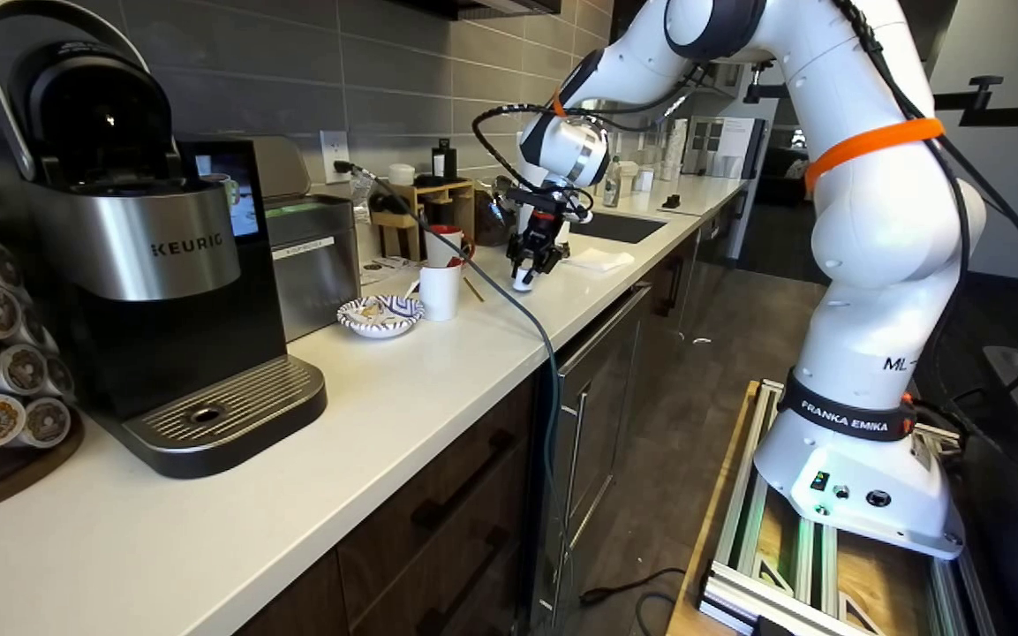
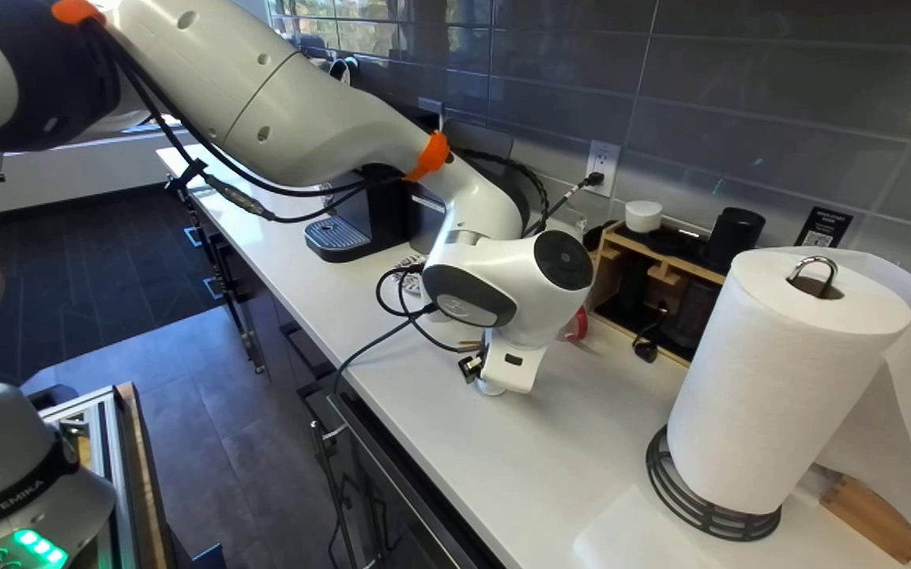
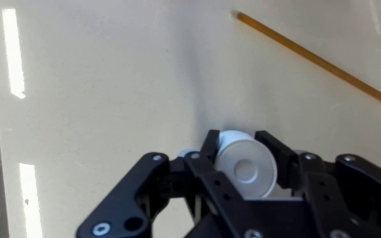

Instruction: Turn the small white cap

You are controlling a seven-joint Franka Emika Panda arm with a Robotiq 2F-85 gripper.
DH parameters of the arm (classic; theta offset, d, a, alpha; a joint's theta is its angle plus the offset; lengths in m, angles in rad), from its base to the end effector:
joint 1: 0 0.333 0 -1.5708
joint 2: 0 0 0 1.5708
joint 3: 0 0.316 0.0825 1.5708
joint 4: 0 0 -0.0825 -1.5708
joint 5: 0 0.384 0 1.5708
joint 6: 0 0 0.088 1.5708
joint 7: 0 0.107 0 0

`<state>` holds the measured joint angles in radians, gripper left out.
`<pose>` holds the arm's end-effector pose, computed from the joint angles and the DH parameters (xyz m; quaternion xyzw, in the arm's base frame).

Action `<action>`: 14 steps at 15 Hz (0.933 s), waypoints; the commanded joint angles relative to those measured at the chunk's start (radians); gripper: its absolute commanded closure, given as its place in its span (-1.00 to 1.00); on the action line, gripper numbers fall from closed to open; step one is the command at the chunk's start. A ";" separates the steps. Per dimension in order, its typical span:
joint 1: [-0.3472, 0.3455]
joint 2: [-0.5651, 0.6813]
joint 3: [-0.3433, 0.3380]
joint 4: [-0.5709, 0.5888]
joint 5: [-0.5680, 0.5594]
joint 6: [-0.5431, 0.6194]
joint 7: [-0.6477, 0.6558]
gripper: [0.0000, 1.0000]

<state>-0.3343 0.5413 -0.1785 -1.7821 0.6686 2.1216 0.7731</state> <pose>0.5768 -0.2832 0.2460 -0.6492 0.7239 0.1129 0.2043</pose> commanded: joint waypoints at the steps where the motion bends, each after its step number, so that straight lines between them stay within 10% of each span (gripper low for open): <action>1: -0.026 -0.032 0.003 0.010 0.065 -0.110 -0.031 0.81; 14: -0.176 0.241 -0.021 0.450 0.316 -0.985 0.100 0.83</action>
<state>-0.4990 0.6932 -0.2023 -1.4355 0.9014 1.2435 0.8047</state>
